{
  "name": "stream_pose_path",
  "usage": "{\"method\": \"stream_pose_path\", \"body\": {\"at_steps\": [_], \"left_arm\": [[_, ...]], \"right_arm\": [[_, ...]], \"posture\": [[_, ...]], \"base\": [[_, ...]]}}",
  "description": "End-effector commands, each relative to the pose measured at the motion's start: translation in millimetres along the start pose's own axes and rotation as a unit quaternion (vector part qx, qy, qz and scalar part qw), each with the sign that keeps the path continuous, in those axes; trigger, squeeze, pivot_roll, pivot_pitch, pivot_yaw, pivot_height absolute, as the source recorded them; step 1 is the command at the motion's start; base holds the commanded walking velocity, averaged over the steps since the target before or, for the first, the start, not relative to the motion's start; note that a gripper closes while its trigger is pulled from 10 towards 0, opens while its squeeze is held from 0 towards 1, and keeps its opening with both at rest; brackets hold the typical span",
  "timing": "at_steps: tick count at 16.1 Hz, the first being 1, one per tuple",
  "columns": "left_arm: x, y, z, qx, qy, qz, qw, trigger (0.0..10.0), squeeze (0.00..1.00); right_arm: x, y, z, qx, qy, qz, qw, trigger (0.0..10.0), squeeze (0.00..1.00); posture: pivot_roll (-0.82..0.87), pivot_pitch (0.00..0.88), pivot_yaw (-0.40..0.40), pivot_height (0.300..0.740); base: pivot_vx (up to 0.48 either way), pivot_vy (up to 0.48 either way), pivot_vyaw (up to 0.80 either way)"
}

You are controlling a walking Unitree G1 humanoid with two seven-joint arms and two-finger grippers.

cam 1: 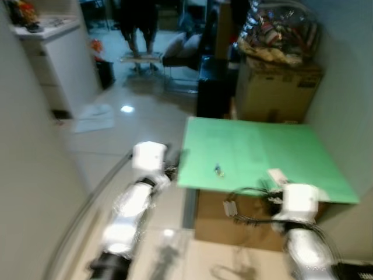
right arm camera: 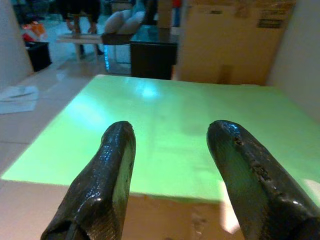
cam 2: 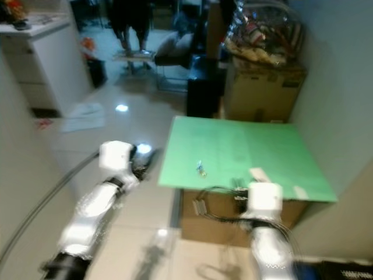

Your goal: Hang keys on a hook

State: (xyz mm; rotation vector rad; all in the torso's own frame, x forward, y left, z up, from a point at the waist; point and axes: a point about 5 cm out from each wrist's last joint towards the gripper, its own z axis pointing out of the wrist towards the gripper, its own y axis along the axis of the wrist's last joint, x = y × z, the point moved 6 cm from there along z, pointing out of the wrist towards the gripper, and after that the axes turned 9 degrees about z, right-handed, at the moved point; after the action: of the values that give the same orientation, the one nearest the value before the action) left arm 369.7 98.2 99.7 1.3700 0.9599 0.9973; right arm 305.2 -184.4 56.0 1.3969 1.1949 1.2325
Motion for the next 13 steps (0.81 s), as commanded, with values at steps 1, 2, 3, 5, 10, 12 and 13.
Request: {"method": "stream_pose_path", "body": {"at_steps": [1,2,3,5,10,12,13], "left_arm": [[3.2,-6,0.6,0.017,0.028,-0.023,0.999,10.0,0.0],[7.2,-16,-5.8,0.033,0.039,-0.018,0.999,10.0,0.0],[1.6,-21,-10.7,0.039,0.024,-0.002,0.999,10.0,0.04],[-22.3,-27,-16.8,0.05,-0.031,0.027,0.998,10.0,1.0],[-23.3,-23,-12.5,0.045,-0.014,0.012,0.999,10.0,0.0],[-15.8,-25,-9.0,0.055,0.011,0.003,0.998,10.0,0.0],[-14.4,-25,-8.1,0.057,0.016,0.004,0.998,10.0,0.0]], "right_arm": [[-24.6,20,-7.1,-0.044,-0.04,0.014,0.998,10.0,0.05],[-29.9,21,-14.8,-0.05,-0.048,0.015,0.997,10.0,0.05],[-32.2,17,-20.5,-0.043,-0.05,0.012,0.998,10.0,0.06],[-33.6,4,-27.9,-0.023,-0.043,0.008,0.999,10.0,0.06],[-24.3,2,-19.9,-0.011,-0.028,0.003,1.0,10.0,0.03],[-24.4,3,-15.3,-0.008,-0.027,0.008,1.0,10.0,0.02],[-24.6,3,-14.4,-0.006,-0.026,0.009,1.0,10.0,0.02]], "posture": [[-0.18,0.0,0.005,0.74],[-0.18,0.0,0.003,0.74],[-0.18,0.0,0.002,0.74],[-0.18,0.0,0.005,0.74],[-0.19,0.0,0.012,0.74],[-0.2,0.0,0.01,0.74],[-0.2,0.0,0.011,0.74]], "base": [[0.48,0.0,0.0],[0.48,0.0,0.0],[0.48,0.0,0.0],[0.48,0.0,0.0],[0.096,-0.187,0.0],[0.0,-0.431,0.0],[0.0,-0.416,0.0]]}}
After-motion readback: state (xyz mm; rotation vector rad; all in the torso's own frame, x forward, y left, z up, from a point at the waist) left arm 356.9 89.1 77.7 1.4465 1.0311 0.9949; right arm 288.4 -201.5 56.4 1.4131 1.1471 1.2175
